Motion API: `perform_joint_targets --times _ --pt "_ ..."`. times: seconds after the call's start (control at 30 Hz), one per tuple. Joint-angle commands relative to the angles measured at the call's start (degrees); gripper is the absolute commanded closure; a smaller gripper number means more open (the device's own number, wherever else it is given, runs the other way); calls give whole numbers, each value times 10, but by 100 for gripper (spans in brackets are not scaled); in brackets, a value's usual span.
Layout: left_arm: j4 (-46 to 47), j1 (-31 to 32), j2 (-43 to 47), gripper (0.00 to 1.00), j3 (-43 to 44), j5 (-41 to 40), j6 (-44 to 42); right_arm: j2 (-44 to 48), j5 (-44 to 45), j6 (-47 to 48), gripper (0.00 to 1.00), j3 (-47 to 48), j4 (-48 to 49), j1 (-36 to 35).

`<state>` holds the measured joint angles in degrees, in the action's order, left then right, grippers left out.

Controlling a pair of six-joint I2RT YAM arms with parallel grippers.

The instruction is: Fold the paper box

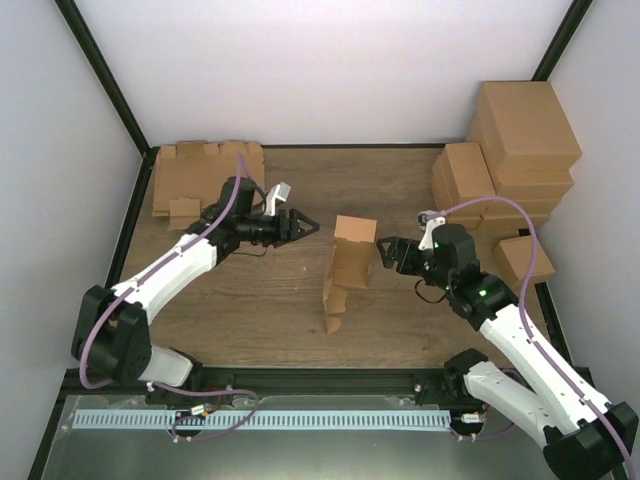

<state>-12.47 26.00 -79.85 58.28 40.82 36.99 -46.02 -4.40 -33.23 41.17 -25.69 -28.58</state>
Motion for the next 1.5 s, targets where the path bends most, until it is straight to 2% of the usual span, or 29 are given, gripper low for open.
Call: perform_joint_targets --times 0.0,0.2,0.3,0.4,1.07,1.47 --pt "40 2 -30 34 -5 46 8 -2 -73 10 17 19 -5 63" --pt "65 10 -62 35 -2 66 22 -16 -300 -29 36 -32 88 166" --pt "75 16 -77 39 0 77 25 -35 -364 -53 41 -47 135 181" --pt "78 21 -85 39 2 78 24 -65 -402 -61 43 -47 158 181" --pt "78 47 -143 37 31 83 14 -149 -409 -50 43 -65 202 181" --pt "62 47 -142 37 26 79 -1 -180 -385 -11 43 -56 158 181"
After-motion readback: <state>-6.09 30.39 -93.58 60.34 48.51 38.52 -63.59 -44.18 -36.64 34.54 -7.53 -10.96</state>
